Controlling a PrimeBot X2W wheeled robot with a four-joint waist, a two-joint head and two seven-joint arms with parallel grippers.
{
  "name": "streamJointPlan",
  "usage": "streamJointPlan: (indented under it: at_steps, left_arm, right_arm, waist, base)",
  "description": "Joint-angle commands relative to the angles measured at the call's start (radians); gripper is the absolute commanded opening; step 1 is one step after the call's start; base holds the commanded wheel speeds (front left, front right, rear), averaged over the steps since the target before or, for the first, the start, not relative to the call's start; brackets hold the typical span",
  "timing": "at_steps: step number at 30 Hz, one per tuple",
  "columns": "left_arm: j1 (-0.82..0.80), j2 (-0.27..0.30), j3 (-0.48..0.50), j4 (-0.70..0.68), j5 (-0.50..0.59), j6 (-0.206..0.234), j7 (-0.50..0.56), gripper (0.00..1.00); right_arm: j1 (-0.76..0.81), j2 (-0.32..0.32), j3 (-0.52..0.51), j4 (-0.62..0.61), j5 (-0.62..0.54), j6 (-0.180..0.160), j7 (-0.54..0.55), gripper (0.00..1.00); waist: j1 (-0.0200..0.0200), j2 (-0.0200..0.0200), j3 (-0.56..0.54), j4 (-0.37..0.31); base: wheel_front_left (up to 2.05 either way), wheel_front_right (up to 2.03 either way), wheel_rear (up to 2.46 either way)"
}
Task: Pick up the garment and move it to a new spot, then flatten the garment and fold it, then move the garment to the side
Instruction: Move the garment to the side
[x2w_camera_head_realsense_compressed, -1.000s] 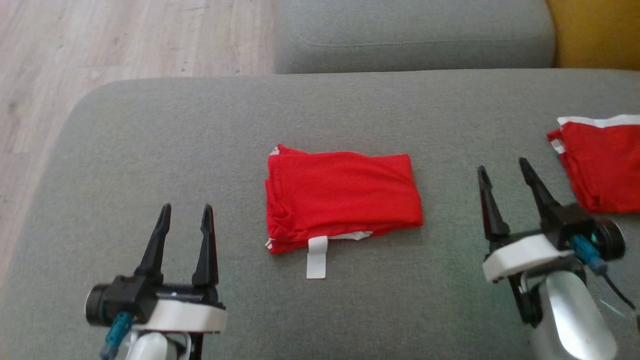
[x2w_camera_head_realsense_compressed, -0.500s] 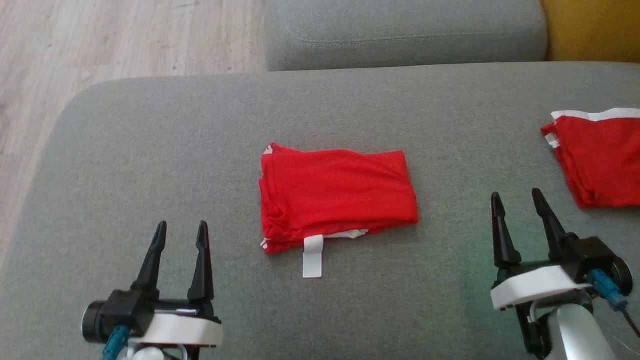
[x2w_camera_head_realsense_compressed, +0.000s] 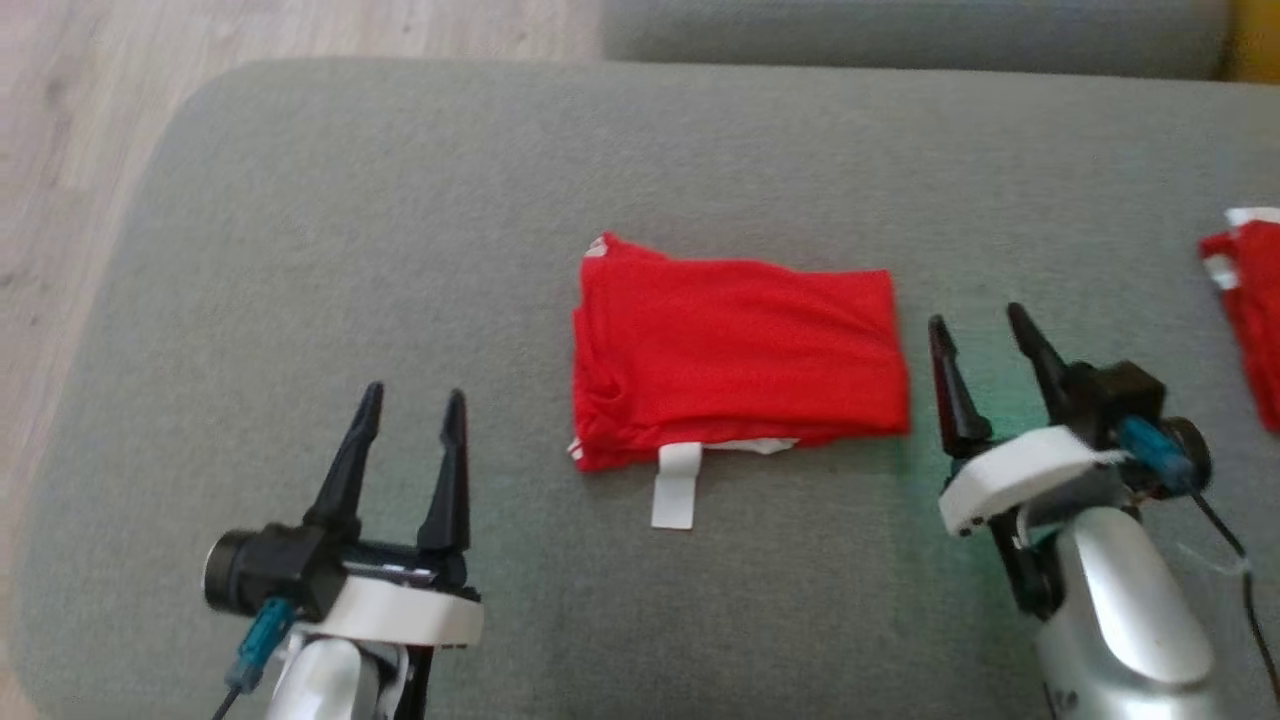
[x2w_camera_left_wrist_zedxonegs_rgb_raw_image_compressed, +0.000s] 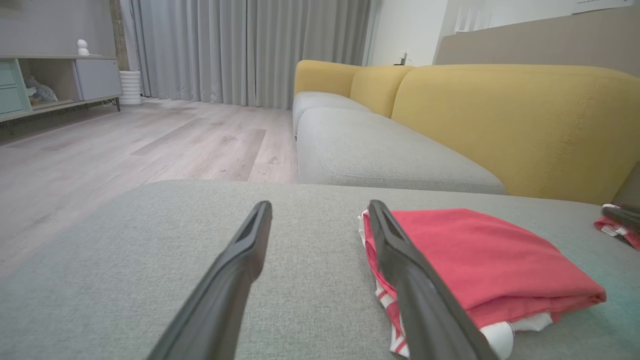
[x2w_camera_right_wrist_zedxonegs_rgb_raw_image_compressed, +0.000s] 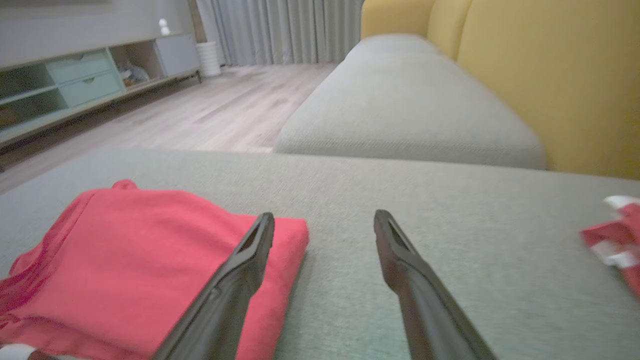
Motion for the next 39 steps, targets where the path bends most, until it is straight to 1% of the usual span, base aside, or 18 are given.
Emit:
streamJointPlan:
  at_steps: [1, 2, 3, 7, 12, 13, 14, 15, 16, 19, 25, 29, 33, 36, 39]
  left_arm:
    - [-0.043, 0.002, 0.015, -0.023, 0.003, -0.004, -0.005, 1.00]
    - [-0.047, 0.002, 0.011, -0.022, 0.000, -0.003, -0.005, 1.00]
    - [-0.047, 0.002, 0.011, -0.022, 0.000, -0.003, -0.005, 1.00]
    - [-0.062, 0.002, -0.007, -0.018, -0.011, -0.002, -0.005, 1.00]
    - [-0.073, 0.002, -0.021, -0.009, -0.015, 0.001, -0.005, 1.00]
    - [-0.073, 0.002, -0.023, -0.009, -0.016, 0.002, -0.005, 1.00]
    - [-0.073, 0.002, -0.024, -0.008, -0.016, 0.003, -0.005, 1.00]
    - [-0.072, 0.002, -0.024, -0.006, -0.017, 0.004, -0.005, 1.00]
    - [-0.069, 0.002, -0.025, -0.004, -0.017, 0.004, -0.005, 1.00]
    - [-0.060, 0.002, -0.038, 0.002, -0.012, 0.002, -0.005, 1.00]
    - [-0.043, 0.002, -0.057, -0.001, -0.006, 0.004, -0.005, 1.00]
    - [-0.036, 0.002, -0.088, 0.002, -0.012, 0.002, -0.005, 1.00]
    - [-0.040, 0.002, -0.103, -0.007, -0.021, 0.011, -0.005, 1.00]
    - [-0.048, 0.002, -0.111, -0.015, -0.022, 0.015, -0.005, 1.00]
    - [-0.064, 0.002, -0.113, -0.021, -0.019, 0.017, -0.005, 1.00]
  right_arm:
    - [-0.049, -0.003, 0.042, 0.017, 0.012, -0.001, 0.024, 1.00]
    - [-0.064, -0.003, 0.049, 0.043, 0.013, -0.001, 0.038, 1.00]
    - [-0.064, -0.003, 0.049, 0.043, 0.013, -0.001, 0.038, 1.00]
    - [-0.113, -0.003, 0.066, 0.147, 0.050, -0.001, 0.094, 1.00]
    - [-0.149, -0.003, 0.075, 0.265, 0.046, -0.001, 0.147, 1.00]
    - [-0.153, -0.003, 0.079, 0.284, 0.052, -0.001, 0.151, 0.98]
    - [-0.157, -0.003, 0.084, 0.300, 0.053, -0.001, 0.151, 0.50]
    - [-0.160, -0.003, 0.089, 0.314, 0.046, -0.001, 0.146, 0.11]
    - [-0.163, -0.003, 0.093, 0.325, 0.036, -0.001, 0.137, 0.00]
    - [-0.169, -0.003, 0.100, 0.347, 0.013, -0.001, 0.100, 0.00]
    - [-0.182, -0.005, 0.098, 0.340, -0.106, -0.001, 0.029, 0.00]
    - [-0.177, -0.035, 0.110, 0.304, -0.175, -0.001, 0.010, 0.00]
    - [-0.185, -0.101, 0.154, 0.245, -0.208, -0.001, 0.019, 0.00]
    - [-0.211, -0.175, 0.183, 0.195, -0.210, -0.001, 0.040, 0.00]
    - [-0.250, -0.266, 0.200, 0.159, -0.206, -0.001, 0.077, 0.00]
  waist:
    - [-0.0002, 0.0000, 0.043, 0.047]
    - [-0.0002, 0.0000, 0.051, 0.056]
    - [-0.0002, 0.0000, 0.051, 0.056]
    - [-0.0002, 0.0000, 0.070, 0.089]
    - [-0.0002, 0.0000, 0.071, 0.117]
    - [-0.0002, 0.0000, 0.069, 0.120]
    - [-0.0002, 0.0000, 0.065, 0.122]
    - [-0.0002, 0.0000, 0.059, 0.122]
    - [-0.0002, 0.0000, 0.053, 0.121]
    - [-0.0002, 0.0000, 0.029, 0.106]
    - [-0.0002, 0.0000, -0.020, 0.041]
    - [-0.0002, 0.0000, -0.046, -0.009]
    - [-0.0002, 0.0000, -0.050, -0.065]
    - [-0.0002, 0.0000, -0.037, -0.107]
    - [-0.0002, 0.0000, -0.010, -0.138]
  base:
    - [0.00, 0.00, 0.00]
    - [0.00, 0.00, 0.00]
    - [0.00, 0.00, 0.00]
    - [0.00, 0.00, 0.00]
    - [0.00, 0.00, 0.00]
    - [0.00, 0.00, 0.00]
    - [0.00, 0.00, 0.00]
    - [0.00, 0.00, 0.00]
    - [0.00, 0.00, 0.00]
    - [0.00, 0.00, 0.00]
    - [0.00, 0.00, 0.00]
    - [0.00, 0.00, 0.00]
    - [0.00, 0.00, 0.00]
    - [0.00, 0.00, 0.00]
    - [0.00, 0.00, 0.00]
